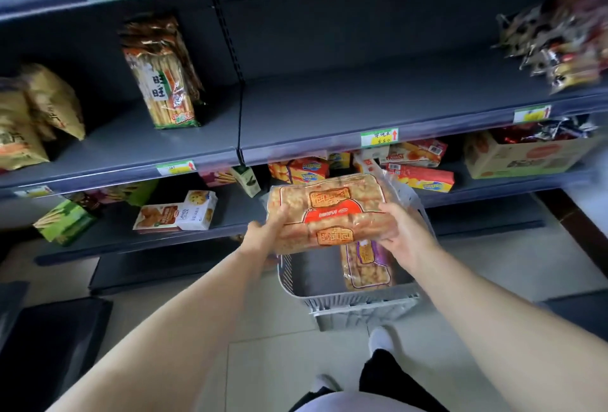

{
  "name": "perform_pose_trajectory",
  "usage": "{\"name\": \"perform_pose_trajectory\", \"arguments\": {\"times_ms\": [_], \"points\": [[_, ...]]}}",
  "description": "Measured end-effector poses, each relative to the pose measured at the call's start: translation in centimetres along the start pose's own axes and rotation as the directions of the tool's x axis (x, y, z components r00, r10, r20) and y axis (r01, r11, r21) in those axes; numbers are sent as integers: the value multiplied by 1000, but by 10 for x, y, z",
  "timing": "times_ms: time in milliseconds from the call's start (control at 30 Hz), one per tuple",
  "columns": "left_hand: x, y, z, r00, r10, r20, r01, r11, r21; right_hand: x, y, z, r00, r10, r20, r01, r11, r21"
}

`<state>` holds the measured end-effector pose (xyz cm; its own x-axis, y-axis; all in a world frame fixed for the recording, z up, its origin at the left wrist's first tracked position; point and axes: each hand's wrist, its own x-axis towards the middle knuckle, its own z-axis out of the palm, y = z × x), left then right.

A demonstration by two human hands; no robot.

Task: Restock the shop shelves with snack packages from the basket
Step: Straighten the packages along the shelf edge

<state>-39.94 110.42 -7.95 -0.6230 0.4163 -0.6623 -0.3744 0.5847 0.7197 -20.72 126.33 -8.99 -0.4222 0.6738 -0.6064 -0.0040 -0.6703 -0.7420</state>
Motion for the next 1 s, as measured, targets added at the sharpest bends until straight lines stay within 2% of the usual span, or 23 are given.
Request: {"name": "perform_pose_trajectory", "arguments": {"times_ms": [67,167,267,400,500,633,700,767,833,867,933,1000], "points": [[-15,3,-3,988,-37,153,52,994,-100,-12,-1,2,998,-31,50,29,998,47],[-27,2,-6,982,49,185,-22,989,-148,-28,-3,2,996,-76,38,72,993,92],[-40,4,-10,963,134,233,-82,972,-219,-41,-5,-1,997,-80,0,79,996,40],[-47,10,-20,958,214,191,-168,959,-228,-57,-10,-4,996,-87,-3,87,993,-77],[-62,13,-25,960,225,167,-181,953,-242,-62,-9,-1,996,-80,37,84,990,-116],[-90,11,-32,982,134,135,-105,974,-200,-77,-20,8,984,-149,97,151,988,-16],[-106,10,-32,997,75,28,-74,996,-40,-85,-29,13,958,-261,117,272,958,-88],[-114,13,-33,968,171,-185,-124,963,238,-96,-40,23,900,-392,191,434,847,-307],[-122,20,-32,882,396,-253,-266,864,427,-112,-49,35,799,-483,358,601,619,-505],[-129,25,-30,846,494,-200,-349,797,492,-119,-52,42,737,-491,465,674,482,-560],[-148,36,-22,827,563,-11,-465,693,551,-135,-54,55,637,-421,646,764,235,-601],[-164,41,-17,827,554,98,-502,647,574,-145,-52,62,593,-334,732,797,112,-594]]}}
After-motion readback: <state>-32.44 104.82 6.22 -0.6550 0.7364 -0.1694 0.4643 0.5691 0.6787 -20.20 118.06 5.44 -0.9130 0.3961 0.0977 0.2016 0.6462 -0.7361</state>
